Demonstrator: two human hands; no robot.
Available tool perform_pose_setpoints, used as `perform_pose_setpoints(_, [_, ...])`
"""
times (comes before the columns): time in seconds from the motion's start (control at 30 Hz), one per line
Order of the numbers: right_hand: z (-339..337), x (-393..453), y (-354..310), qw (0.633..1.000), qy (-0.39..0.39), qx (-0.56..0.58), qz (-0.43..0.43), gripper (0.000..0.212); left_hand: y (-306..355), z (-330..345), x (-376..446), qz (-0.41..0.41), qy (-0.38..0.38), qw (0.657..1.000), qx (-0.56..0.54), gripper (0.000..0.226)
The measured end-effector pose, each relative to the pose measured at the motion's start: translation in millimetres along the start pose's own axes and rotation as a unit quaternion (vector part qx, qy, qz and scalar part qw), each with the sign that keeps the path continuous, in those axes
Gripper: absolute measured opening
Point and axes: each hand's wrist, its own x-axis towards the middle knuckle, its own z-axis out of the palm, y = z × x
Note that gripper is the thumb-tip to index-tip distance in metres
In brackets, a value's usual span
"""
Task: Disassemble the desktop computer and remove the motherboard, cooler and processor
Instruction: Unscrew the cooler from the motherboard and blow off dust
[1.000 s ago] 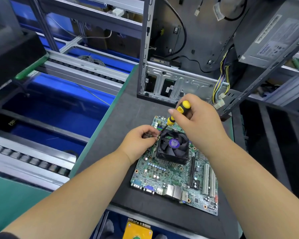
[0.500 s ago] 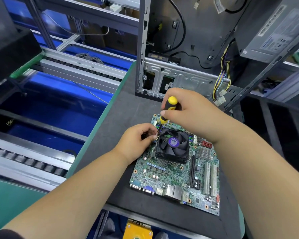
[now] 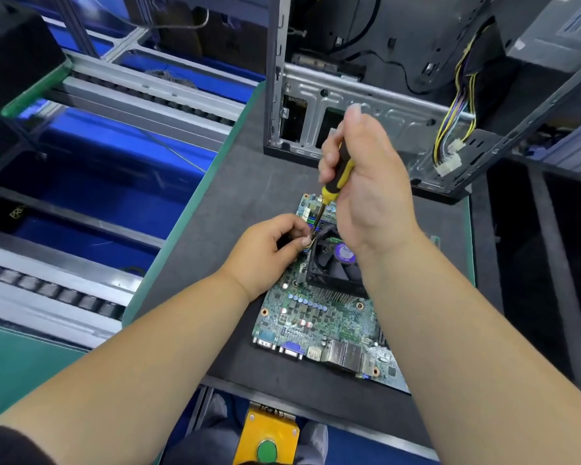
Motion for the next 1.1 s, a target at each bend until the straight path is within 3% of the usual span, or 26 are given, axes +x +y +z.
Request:
perform_pose_setpoints(0.13, [1.3, -1.4, 6.1, 0.996, -0.049, 0.076, -0.003, 0.042, 0.7, -0.3, -0.7, 0.011, -0.007, 1.0, 0.017, 0.019])
perform_pose_setpoints(0.27, [-0.4, 1.3, 5.3, 0.994, -0.091, 0.067, -0.002, 0.022, 1.1, 0.0, -0.7, 0.021, -0.007, 0.999, 0.028, 0.019])
perform_pose_setpoints(0.47, [-3.1, 2.7, -4.3, 0.993, -0.041, -0.103, 0.03, 0.032, -1.4, -0.5, -0.3, 0.03, -0.009, 0.999, 0.041, 0.021])
perform_pose_setpoints(0.6, [13.3, -0.4, 1.4, 0.988, 0.028, -0.151, 0.025, 0.037, -6.5, 0.9, 0.3, 0.031, -0.014, 0.999, 0.037, 0.006])
perform_pose_setpoints(0.77, [15.2, 1.4, 8.6, 0.994, 0.061, -0.094, -0.015, 0.037, -8.9, 1.5, 1.0, 0.037, -0.016, 0.998, 0.041, 0.013])
perform_pose_setpoints(0.87, [7.8, 6.2, 8.4, 1.0, 0.01, -0.004, -0.013, 0.039, -9.3, 0.4, 0.1, 0.051, -0.007, 0.997, 0.053, 0.006])
perform_pose_setpoints(1.03, [-7.8, 18.9, -0.8, 0.973, -0.219, 0.038, 0.064, 0.036, -3.6, 0.3, -3.4, 0.046, 0.01, 0.997, 0.065, 0.018])
perform_pose_setpoints(1.1, [-18.0, 18.8, -5.0, 0.961, -0.256, 0.062, 0.084, 0.037, -1.9, 0.0, -4.6, 0.039, 0.017, 0.996, 0.074, 0.021])
